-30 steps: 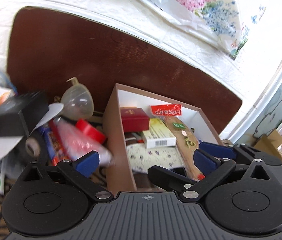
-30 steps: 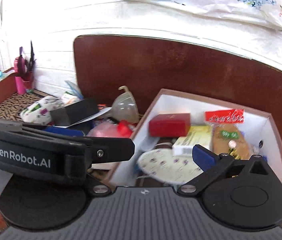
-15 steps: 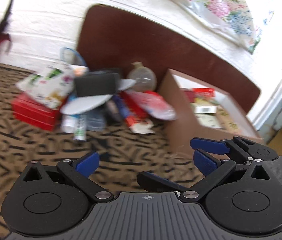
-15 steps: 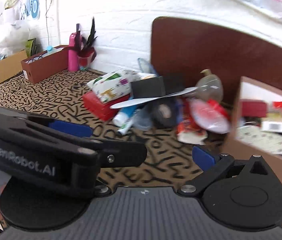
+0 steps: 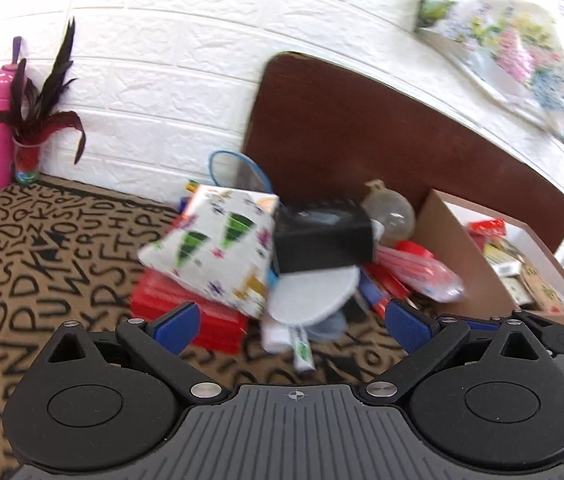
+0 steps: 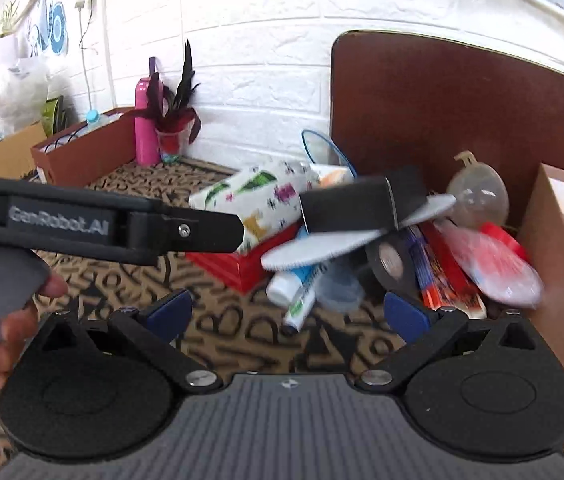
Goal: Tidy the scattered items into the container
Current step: 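Move the left gripper to the floral cloth pouch and grasp it, then lift the floral cloth pouch with the left gripper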
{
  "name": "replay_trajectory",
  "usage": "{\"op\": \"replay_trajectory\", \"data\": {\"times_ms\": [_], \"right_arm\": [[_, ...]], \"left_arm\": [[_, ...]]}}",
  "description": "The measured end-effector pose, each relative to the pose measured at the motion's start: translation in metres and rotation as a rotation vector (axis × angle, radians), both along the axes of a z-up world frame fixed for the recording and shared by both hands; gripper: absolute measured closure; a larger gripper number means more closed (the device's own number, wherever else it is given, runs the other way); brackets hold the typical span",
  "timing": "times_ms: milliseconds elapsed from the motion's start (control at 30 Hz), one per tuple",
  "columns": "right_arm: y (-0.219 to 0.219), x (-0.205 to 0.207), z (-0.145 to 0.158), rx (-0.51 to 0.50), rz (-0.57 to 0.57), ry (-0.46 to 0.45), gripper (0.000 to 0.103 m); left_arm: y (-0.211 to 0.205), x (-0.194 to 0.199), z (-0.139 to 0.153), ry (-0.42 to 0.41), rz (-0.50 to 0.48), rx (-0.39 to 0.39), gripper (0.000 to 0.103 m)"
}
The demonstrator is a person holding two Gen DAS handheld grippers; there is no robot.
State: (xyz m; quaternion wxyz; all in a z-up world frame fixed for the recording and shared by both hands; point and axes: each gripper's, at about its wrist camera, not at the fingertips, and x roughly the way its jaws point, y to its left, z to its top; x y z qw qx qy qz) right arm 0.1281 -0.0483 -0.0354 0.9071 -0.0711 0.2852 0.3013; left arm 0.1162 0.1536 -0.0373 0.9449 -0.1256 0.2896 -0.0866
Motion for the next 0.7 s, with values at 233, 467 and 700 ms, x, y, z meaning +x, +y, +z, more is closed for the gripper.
{"op": "replay_trajectory", "data": {"times_ms": [233, 467, 700], "right_arm": [[0.041, 0.042, -0.01, -0.009, 0.024, 0.023, 0.013], [0.063, 0.068, -0.023, 0.01, 0.046, 0.058, 0.016], [0.077, 0.085, -0.037, 0.0, 0.065, 0.11, 0.029]], "left_arm": [[0.036, 0.047, -0.01, 0.049, -0.034, -0.026, 0.014], [0.063, 0.08, -0.01, 0.021, -0.057, -0.032, 0.014], [0.066, 0.112, -0.032, 0.107, -0.113, -0.031, 0.017]]}}
